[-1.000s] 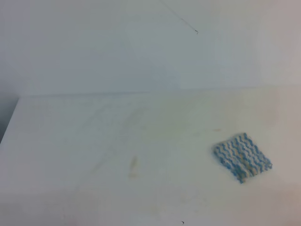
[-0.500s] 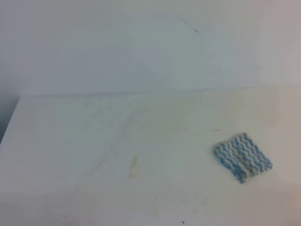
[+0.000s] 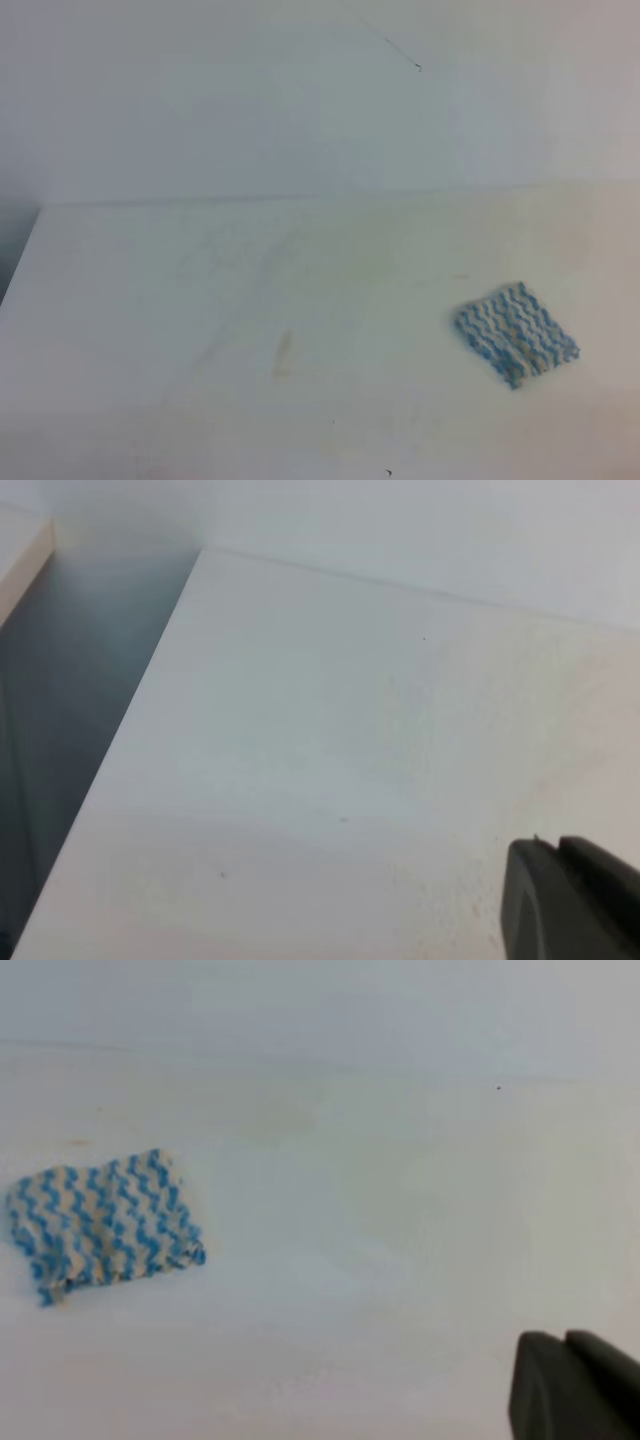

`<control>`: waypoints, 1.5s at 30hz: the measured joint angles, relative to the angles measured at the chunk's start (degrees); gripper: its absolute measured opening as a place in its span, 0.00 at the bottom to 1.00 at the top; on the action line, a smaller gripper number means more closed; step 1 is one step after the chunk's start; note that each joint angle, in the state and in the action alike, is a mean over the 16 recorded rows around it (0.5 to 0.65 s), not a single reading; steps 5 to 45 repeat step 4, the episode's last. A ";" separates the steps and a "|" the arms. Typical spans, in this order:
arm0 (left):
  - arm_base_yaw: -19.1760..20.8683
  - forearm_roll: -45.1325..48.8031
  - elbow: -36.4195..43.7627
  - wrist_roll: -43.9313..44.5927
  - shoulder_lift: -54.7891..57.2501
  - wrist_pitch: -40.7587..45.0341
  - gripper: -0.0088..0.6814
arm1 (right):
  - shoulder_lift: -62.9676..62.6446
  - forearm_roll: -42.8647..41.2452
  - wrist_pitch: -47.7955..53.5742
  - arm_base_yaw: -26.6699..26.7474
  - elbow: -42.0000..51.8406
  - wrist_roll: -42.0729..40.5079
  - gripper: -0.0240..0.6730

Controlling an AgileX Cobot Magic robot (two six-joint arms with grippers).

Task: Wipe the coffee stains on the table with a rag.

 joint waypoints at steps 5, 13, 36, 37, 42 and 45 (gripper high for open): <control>0.00 0.00 0.00 0.00 0.00 0.00 0.01 | 0.00 0.00 0.00 0.00 0.00 0.00 0.03; 0.00 0.00 0.00 0.00 0.00 0.00 0.01 | 0.00 0.00 0.00 0.00 0.00 0.00 0.03; 0.00 0.00 0.00 0.00 0.00 0.00 0.01 | 0.00 0.00 0.00 0.00 0.00 0.00 0.03; 0.00 0.00 0.00 0.00 0.00 0.00 0.01 | 0.00 0.00 0.00 0.00 0.00 0.00 0.03; 0.00 0.00 0.00 0.00 0.00 0.00 0.01 | 0.00 0.00 0.00 0.00 0.00 0.00 0.03; 0.00 0.00 0.00 0.00 0.00 0.00 0.01 | 0.00 0.00 0.00 0.00 0.00 0.00 0.03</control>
